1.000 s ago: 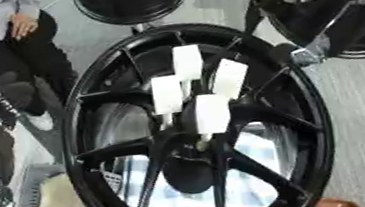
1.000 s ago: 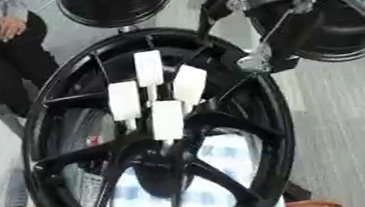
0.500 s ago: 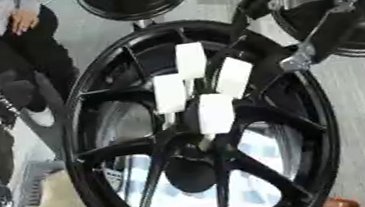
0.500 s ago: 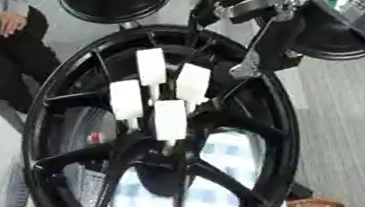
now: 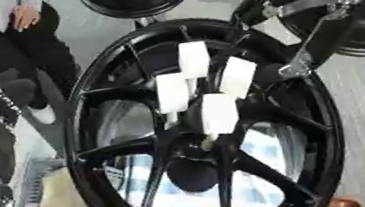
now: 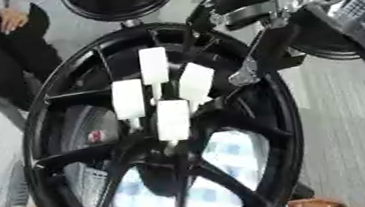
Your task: Pull the pin out of the wheel hub.
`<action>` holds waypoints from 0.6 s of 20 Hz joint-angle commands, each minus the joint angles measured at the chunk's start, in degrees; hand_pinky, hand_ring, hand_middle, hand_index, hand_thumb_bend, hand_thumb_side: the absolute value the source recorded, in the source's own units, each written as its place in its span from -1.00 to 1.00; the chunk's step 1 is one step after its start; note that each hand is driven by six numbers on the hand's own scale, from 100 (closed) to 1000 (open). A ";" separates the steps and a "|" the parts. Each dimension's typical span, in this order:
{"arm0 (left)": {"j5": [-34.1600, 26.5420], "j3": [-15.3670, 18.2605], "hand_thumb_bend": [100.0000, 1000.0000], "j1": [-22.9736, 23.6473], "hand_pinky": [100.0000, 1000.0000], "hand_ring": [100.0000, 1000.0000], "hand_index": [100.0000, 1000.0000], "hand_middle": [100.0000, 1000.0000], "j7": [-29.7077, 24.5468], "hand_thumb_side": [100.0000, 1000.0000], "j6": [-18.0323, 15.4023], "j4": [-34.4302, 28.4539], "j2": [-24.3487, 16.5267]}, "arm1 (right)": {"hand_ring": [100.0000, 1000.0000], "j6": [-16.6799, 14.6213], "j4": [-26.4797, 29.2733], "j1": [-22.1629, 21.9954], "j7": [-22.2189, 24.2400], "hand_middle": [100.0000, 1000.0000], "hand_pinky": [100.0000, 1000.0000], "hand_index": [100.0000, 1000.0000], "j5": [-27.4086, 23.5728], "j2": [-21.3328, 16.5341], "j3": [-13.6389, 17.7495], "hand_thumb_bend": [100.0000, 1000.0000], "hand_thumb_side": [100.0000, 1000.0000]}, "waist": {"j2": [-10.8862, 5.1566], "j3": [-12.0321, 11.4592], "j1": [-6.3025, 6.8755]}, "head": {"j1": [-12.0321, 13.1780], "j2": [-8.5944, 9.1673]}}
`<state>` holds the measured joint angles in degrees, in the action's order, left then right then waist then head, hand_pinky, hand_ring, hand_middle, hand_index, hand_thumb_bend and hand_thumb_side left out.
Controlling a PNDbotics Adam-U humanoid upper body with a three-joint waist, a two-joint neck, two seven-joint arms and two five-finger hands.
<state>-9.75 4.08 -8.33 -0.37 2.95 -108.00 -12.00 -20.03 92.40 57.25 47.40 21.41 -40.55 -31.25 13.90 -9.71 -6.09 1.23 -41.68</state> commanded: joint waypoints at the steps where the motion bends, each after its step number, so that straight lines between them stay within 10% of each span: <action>1: -0.09 -0.12 -1.00 -0.95 0.74 0.52 0.58 0.23 -0.30 0.58 -0.14 -1.17 -0.33 | 0.76 -5.22 -0.27 1.13 4.57 0.60 0.83 0.70 -0.74 -0.46 0.15 -0.74 -0.21 | -0.58 -0.23 0.28 | -0.27 0.92; 12: -0.24 -0.20 -1.00 -1.76 0.74 0.52 0.57 0.23 -0.45 0.58 -0.08 -1.36 -0.36 | 0.76 -6.93 -2.03 0.68 4.57 0.58 0.83 0.69 -0.39 0.14 -1.38 -0.73 -0.16 | 0.21 -1.02 -0.06 | -0.15 1.10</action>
<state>-9.84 4.05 -9.35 -0.62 2.92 -108.06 -11.99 -21.08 90.88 57.42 46.35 21.02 -39.59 -32.43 14.75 -10.62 -6.45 1.10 -41.22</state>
